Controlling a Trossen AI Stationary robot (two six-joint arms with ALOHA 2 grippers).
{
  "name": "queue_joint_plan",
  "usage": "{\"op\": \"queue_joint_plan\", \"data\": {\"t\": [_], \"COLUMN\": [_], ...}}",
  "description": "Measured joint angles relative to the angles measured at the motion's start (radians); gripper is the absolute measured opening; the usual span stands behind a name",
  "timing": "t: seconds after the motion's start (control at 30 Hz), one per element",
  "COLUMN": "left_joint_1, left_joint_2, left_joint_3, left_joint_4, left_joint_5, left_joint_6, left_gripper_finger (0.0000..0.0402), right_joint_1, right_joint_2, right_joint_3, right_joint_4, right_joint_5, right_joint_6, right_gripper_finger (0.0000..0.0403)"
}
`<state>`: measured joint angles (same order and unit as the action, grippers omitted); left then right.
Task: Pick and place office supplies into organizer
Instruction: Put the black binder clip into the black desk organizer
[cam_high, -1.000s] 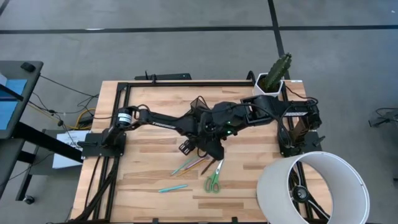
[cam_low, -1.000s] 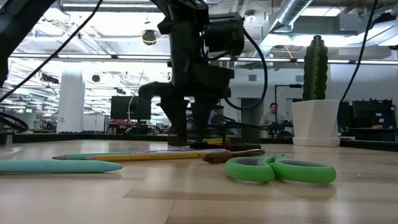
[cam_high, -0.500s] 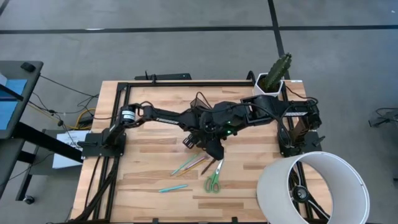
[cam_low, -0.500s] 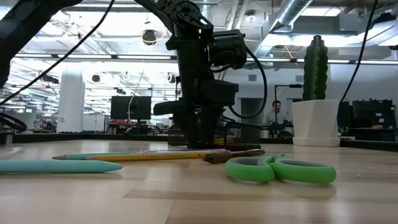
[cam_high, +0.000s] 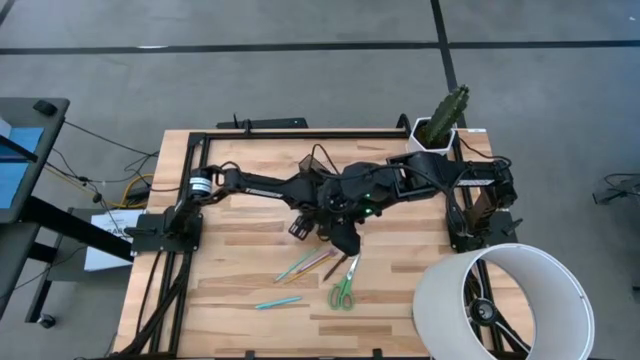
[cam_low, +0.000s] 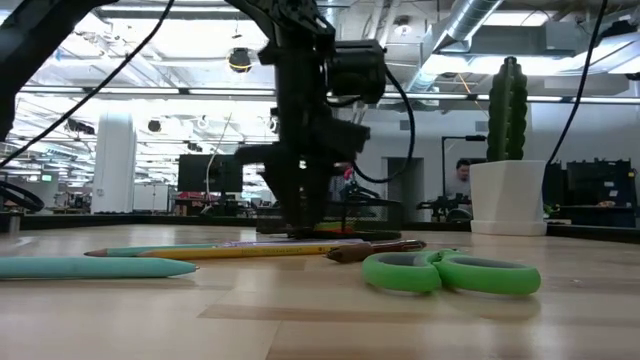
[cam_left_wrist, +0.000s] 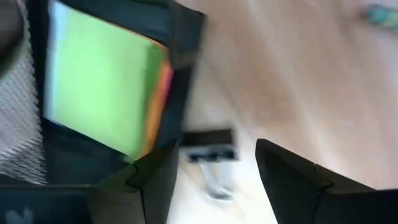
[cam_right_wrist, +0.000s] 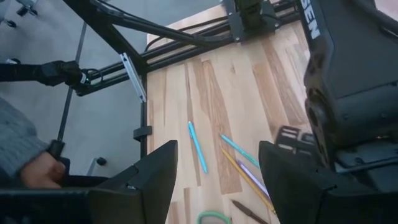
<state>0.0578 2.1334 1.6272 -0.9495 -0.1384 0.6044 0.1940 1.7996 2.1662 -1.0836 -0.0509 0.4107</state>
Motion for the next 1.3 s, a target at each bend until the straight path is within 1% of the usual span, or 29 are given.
{"op": "queue_joint_plan", "data": {"t": [0.2, 0.4, 0.53, 0.63, 0.73, 0.93, 1.13, 1.3], "left_joint_1": [-0.028, -0.044, -0.034, -0.013, 0.012, 0.058, 0.052, 0.040], "left_joint_2": [-0.016, -0.021, -0.022, -0.021, -0.021, -0.022, -0.022, -0.022], "left_joint_3": [0.000, 0.000, 0.000, 0.000, 0.000, 0.000, 0.000, 0.000], "left_joint_4": [-0.114, -0.126, -0.054, 0.040, 0.069, 0.032, 0.011, -0.009], "left_joint_5": [0.059, 0.063, 0.036, 0.018, 0.017, 0.021, 0.025, -0.019], "left_joint_6": [-0.232, -0.592, -0.826, -0.937, -0.985, -1.057, -1.129, -1.161], "left_gripper_finger": [0.0208, 0.0195, 0.0180, 0.0172, 0.0170, 0.0176, 0.0186, 0.0200], "right_joint_1": [0.001, 0.002, 0.002, 0.002, 0.005, 0.015, 0.015, 0.022], "right_joint_2": [0.000, 0.000, 0.000, 0.000, 0.000, -0.008, -0.020, -0.021], "right_joint_3": [0.000, 0.000, 0.000, 0.000, 0.000, 0.000, 0.000, 0.000], "right_joint_4": [-0.011, -0.017, -0.024, -0.028, -0.043, -0.073, -0.085, -0.086], "right_joint_5": [0.000, 0.000, 0.000, 0.000, -0.003, -0.023, -0.027, -0.028], "right_joint_6": [0.000, -0.001, -0.021, -0.027, -0.027, -0.028, -0.028, -0.028], "right_gripper_finger": [0.0219, 0.0219, 0.0219, 0.0219, 0.0219, 0.0219, 0.0219, 0.0219]}}
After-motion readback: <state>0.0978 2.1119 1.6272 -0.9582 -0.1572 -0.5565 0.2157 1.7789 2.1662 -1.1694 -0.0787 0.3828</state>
